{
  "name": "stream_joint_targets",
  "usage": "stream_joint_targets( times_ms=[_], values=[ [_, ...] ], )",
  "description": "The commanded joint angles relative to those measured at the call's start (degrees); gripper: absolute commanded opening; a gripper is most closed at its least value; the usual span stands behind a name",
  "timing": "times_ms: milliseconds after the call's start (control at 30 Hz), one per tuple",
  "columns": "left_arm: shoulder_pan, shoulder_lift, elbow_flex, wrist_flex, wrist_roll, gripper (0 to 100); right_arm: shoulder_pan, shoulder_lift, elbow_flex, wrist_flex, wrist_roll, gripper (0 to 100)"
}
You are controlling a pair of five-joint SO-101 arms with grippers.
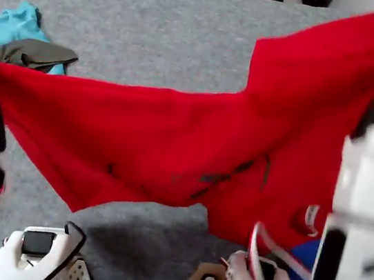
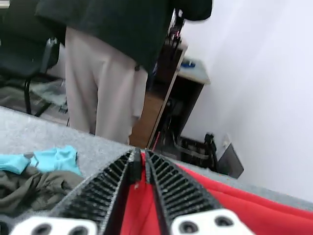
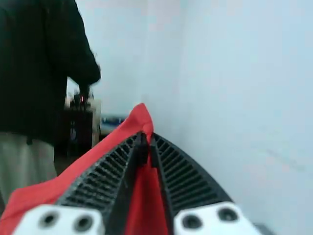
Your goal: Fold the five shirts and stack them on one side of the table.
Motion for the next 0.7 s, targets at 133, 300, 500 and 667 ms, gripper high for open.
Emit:
stream_joint_targets(
  times_ms=[133,300,500,667],
  values=[
    [-0.4,2.2,18.4,-18.1,0.1,2,0.9,6.4,14.0,-9.0,0.6,0.4],
    [-0.4,2.3,43.5,-38.8,0.1,2,0.8,12.4,25.0,-17.8,0.7,0.4],
    [-0.4,7.6,66.7,-68.5,-0.3,2,-1.3,20.9,30.8,-25.0,2.6,0.4],
    [-0.4,24.8,64.7,-78.6,-0.3,2,-2.5,29.9,30.7,-31.2,3.0,0.4]
  ],
)
